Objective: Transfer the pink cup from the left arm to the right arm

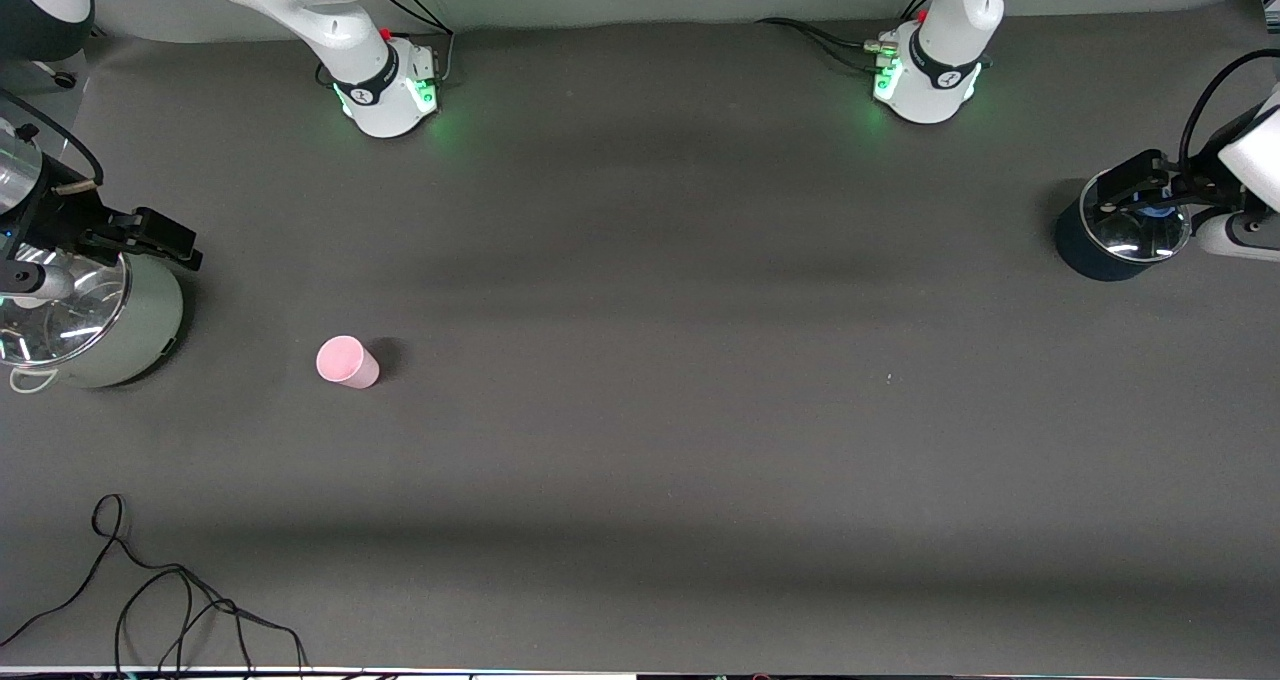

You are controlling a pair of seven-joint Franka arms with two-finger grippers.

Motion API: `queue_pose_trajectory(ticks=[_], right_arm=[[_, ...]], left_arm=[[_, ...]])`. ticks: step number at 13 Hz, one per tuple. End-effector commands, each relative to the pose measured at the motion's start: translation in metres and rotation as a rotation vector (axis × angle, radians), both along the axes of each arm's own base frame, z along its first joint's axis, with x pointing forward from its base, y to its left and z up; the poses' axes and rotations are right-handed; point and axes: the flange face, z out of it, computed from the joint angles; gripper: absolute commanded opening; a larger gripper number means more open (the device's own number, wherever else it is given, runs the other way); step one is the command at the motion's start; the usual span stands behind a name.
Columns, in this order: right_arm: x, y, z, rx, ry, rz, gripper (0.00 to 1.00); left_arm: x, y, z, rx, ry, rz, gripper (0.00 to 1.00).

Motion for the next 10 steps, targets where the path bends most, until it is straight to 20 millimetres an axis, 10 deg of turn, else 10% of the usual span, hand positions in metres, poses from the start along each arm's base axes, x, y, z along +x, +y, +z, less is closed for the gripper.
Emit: queue_pose_trajectory(ticks=[1, 10], right_arm=[[0.007, 0.002, 0.006, -0.062, -0.012, 0.042, 1.0], [0.007, 0.008, 0.003, -0.057, -0.008, 0.038, 1.0]], left_arm=[[0.0, -0.002, -0.007, -0.001, -0.013, 0.015, 1.0], [0.002, 0.0, -0.012, 0.005, -0.018, 0.017, 1.0]])
